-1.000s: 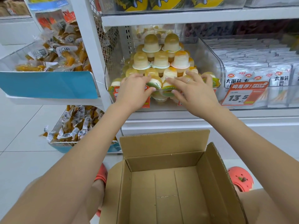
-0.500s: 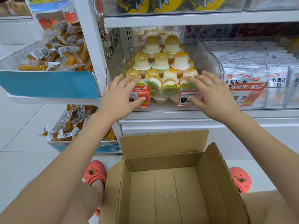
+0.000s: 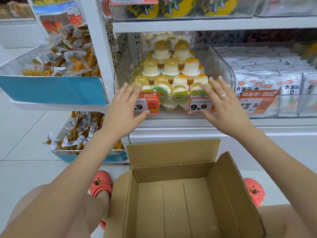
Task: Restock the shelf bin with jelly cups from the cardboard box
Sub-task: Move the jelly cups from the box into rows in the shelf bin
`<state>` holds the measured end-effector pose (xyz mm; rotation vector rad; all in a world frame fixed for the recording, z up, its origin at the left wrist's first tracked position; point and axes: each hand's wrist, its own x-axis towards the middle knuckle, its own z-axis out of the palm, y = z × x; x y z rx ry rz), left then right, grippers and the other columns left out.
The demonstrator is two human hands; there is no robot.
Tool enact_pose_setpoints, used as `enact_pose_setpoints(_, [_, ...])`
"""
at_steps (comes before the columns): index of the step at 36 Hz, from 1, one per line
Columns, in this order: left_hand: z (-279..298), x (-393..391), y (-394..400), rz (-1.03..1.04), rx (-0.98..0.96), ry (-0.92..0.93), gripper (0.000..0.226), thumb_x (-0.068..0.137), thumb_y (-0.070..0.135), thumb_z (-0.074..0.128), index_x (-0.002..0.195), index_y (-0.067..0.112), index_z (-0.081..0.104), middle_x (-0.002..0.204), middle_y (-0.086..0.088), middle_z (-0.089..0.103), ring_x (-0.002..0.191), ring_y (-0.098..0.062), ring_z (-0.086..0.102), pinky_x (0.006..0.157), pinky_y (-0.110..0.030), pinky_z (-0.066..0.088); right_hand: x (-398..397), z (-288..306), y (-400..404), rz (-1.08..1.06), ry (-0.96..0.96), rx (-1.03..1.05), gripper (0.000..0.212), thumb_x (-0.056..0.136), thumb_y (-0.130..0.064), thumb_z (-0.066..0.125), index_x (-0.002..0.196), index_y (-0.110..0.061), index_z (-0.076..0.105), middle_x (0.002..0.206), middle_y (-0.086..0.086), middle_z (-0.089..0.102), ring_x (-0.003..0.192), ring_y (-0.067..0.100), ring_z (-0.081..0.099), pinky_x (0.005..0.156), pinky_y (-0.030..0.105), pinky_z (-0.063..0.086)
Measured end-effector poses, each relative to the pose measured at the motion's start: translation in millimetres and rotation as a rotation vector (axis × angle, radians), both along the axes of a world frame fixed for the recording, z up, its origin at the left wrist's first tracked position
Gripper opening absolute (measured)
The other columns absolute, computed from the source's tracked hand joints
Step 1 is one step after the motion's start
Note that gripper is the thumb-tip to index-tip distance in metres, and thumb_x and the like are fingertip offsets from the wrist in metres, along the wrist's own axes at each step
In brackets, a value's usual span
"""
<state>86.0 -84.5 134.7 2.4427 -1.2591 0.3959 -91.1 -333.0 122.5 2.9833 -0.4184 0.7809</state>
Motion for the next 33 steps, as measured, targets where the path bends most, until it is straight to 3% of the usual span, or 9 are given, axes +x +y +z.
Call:
enact_pose_setpoints(7, [-4.6,-5.4,5.9,-0.019,0.011,0.027,0.078,0.092,0.048,0.048,0.152,0.023,0.004,0.16,0.0,0.001,0.147,-0.017,-0.006,0.117,-0.039,0.006,-0.5,-1.6,-1.2,0.031,0.016,0.008,0.075,0.089,-0.029,0.062,0.151,-0.019,0.021,0.159,0.011,0.014,0.147,0.031,0.002,0.118,0.045,0.007])
enact_pose_setpoints(12, [-15.4,-21.7,16.4,0.003,-0.067,0.018,0.08,0.094,0.032,0.051,0.151,0.023,-0.004,0.159,0.001,-0.011,0.147,-0.016,-0.006,0.105,-0.027,0.024,-19.6,-2.9,8.3,0.119,-0.049,-0.059,0.069,0.09,-0.017,0.058,0.15,-0.017,0.024,0.157,0.006,0.021,0.147,0.026,0.009,0.12,0.044,0.007])
enact_pose_setpoints(15, [-25.8,-28.4,27.1,-0.007,-0.083,0.002,0.077,0.093,0.025,0.051,0.152,0.021,0.001,0.159,0.0,-0.006,0.146,-0.014,-0.005,0.097,-0.026,0.035,-33.9,-13.6,14.7,0.176,-0.071,-0.028,0.058,0.09,-0.018,0.051,0.145,-0.016,0.033,0.153,0.006,0.032,0.146,0.023,0.015,0.12,0.04,0.008])
enact_pose_setpoints(18, [-43.6,-30.1,39.5,-0.041,-0.036,0.048,0.073,0.094,0.02,0.052,0.152,0.02,0.008,0.159,-0.001,-0.001,0.144,-0.01,-0.004,0.105,-0.029,0.026,-49.2,-37.8,14.9,0.196,0.003,0.011,0.053,0.089,-0.011,0.059,0.139,-0.016,0.042,0.15,0.007,0.037,0.145,0.023,0.019,0.119,0.039,0.01])
enact_pose_setpoints(23, [-76.1,-37.4,58.5,-0.064,0.023,0.111,0.066,0.091,0.013,0.056,0.15,0.015,0.024,0.158,-0.005,0.015,0.145,-0.02,0.017,0.106,-0.036,0.034,-77.1,-75.5,15.9,0.162,0.192,0.129,0.058,0.084,-0.012,0.066,0.136,-0.022,0.043,0.149,0.006,0.039,0.142,0.026,0.029,0.116,0.04,0.021])
enact_pose_setpoints(25, [-91.7,-50.8,65.0,-0.003,0.005,0.231,0.061,0.093,0.017,0.054,0.148,0.016,0.028,0.157,-0.003,0.018,0.14,-0.02,0.03,0.103,-0.033,0.038,-89.6,-85.9,19.9,0.087,0.283,0.161,0.058,0.086,-0.017,0.064,0.138,-0.028,0.041,0.153,0.005,0.032,0.144,0.027,0.025,0.115,0.04,0.019])
enact_pose_setpoints(27, [-112.6,-65.0,71.6,0.075,0.037,0.397,0.059,0.094,0.025,0.052,0.148,0.02,0.027,0.158,-0.001,0.015,0.131,-0.019,0.041,0.099,-0.026,0.037,-103.5,-93.7,22.5,-0.041,0.418,0.185,0.061,0.09,-0.026,0.058,0.144,-0.035,0.031,0.159,0.001,0.013,0.148,0.024,0.007,0.117,0.039,0.012])
enact_pose_setpoints(30, [-152.4,-80.3,84.6,0.163,0.175,0.566,0.063,0.094,0.034,0.051,0.149,0.022,0.023,0.158,0.0,0.013,0.142,-0.017,0.025,0.108,-0.029,0.031,-126.1,-107.1,19.8,-0.239,0.609,0.234,0.065,0.092,-0.037,0.052,0.146,-0.043,0.016,0.16,-0.005,-0.01,0.147,0.025,-0.012,0.118,0.042,0.009])
enact_pose_setpoints(33, [-189.2,-91.1,104.2,0.262,0.248,0.727,0.064,0.094,0.039,0.051,0.148,0.018,0.026,0.155,-0.005,0.023,0.142,-0.021,0.023,0.113,-0.035,0.026,-145.8,-123.0,14.3,-0.361,0.663,0.403,0.067,0.09,-0.04,0.057,0.144,-0.047,0.018,0.158,-0.009,-0.016,0.146,0.031,-0.01,0.115,0.047,0.02])
